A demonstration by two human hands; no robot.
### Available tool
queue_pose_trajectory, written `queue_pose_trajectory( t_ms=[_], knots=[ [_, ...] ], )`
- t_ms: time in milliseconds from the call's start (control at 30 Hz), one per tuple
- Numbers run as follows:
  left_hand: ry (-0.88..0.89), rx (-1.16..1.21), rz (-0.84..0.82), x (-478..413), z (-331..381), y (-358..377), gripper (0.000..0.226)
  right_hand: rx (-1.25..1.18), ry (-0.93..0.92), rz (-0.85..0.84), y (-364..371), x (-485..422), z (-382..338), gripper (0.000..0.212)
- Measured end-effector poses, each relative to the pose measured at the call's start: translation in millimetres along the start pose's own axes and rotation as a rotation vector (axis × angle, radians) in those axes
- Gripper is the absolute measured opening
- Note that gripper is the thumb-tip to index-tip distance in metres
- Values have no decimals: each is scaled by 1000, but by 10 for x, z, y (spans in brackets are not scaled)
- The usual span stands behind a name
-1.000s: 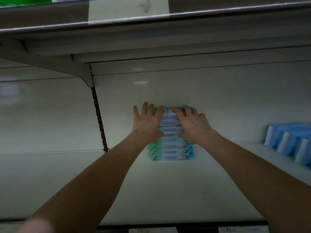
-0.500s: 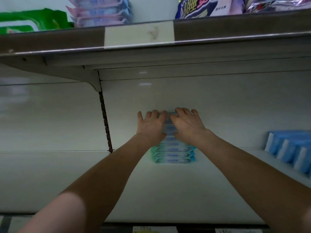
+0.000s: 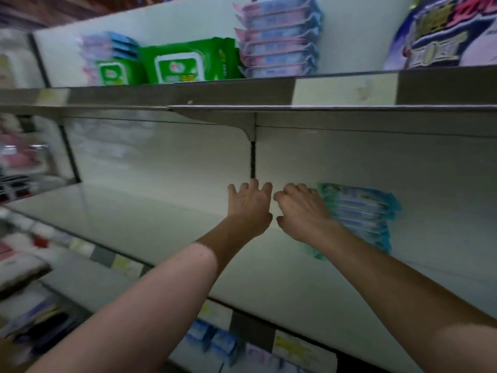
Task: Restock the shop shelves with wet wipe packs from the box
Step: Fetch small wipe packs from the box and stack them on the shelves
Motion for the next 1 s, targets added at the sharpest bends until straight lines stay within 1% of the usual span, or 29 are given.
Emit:
queue_pose_trajectory(
  t_ms=[167, 233, 433, 600, 767, 900, 1000],
  knots=[
    [-181, -76, -85, 515, -585, -51, 50, -75, -202, -40, 31, 16, -658, 42],
    [-270, -118, -152, 787, -780, -93, 51, -113, -283, -66, 44, 78, -909, 42],
    [-532, -198, -313, 1863, -1116, -248, 46, -249, -520, -158, 115, 573, -1669, 36],
    [-716, -213, -423, 2947, -1305, -450, 49, -300, -757, -231, 188, 1243, -2403, 41],
    [-951, -306, -547, 4096, -1486, -749, 52, -366, -964, -271, 155, 2034, -3199, 29],
    [-1145, -345, -609, 5049, -1556, -1017, 53, -400, -1130, -327, 96, 2786, -3805, 36],
    [-1258, -356, -679, 5756, -1548, -1225, 56, -427, -1268, -370, 82, 3383, -4225, 38]
  ],
)
Point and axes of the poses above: each hand's wrist, its own x-axis away from the middle knuckle, its own y-axis out of the palm, z = x × y, the point moved 4 cm from there along -x, towards the middle knuckle, and after that the axes turned 15 degrees about -x, right-handed, at the moved point
